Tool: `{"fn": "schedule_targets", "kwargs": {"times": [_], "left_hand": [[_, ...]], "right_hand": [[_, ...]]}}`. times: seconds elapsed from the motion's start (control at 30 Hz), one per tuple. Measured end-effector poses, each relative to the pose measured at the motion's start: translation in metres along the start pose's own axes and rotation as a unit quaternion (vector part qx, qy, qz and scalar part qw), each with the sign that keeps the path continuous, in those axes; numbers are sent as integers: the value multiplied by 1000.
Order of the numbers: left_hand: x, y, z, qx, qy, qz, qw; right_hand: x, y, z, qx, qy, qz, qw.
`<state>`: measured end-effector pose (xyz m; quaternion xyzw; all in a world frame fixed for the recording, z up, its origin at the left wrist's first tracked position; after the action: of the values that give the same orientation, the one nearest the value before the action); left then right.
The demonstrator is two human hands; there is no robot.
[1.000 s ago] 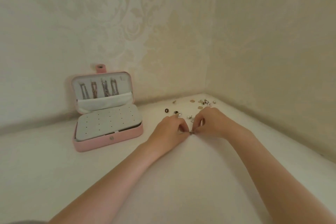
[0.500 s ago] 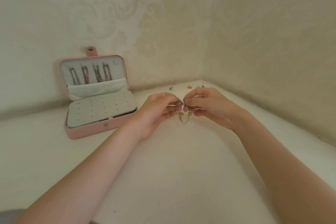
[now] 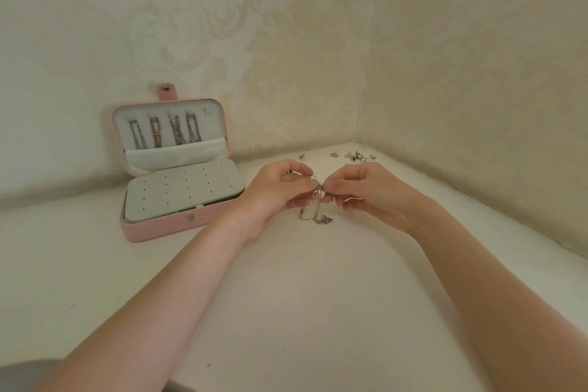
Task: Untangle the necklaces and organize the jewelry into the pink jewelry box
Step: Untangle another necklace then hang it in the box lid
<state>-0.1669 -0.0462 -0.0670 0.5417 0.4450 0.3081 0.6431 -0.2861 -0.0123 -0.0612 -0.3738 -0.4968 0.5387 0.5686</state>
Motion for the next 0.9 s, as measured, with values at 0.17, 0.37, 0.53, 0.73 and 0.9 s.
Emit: {"fn": "schedule_targets", "kwargs": {"times": [0.17, 0.37, 0.53, 0.73, 0.9], "left_hand": [[-1, 3, 1, 7, 9, -12, 1000], [-1, 8, 2, 2, 15, -45, 999], [-2, 7, 2, 12, 13, -48, 999], [-2, 4, 0, -10, 0, -46, 999], [-2, 11, -2, -66, -15, -70, 995]], "right_hand": [[-3, 3, 5, -34, 6, -16, 999], [-4, 4, 6, 0, 33, -11, 999], [-3, -8, 11, 26, 82, 55, 995], [-2, -13, 5, 70, 87, 73, 991], [0, -12, 6, 70, 87, 56, 992]]}}
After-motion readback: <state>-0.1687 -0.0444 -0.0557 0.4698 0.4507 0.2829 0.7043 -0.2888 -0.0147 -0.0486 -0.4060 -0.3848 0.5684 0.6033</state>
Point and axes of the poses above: each hand's wrist, its own x-axis away from the middle knuckle, its own z-axis out of the back of the hand, y = z × x, the point moved 9 cm from there along -x, towards the middle knuckle, and after that the axes turned 10 degrees about -z, right-handed, at the moved point
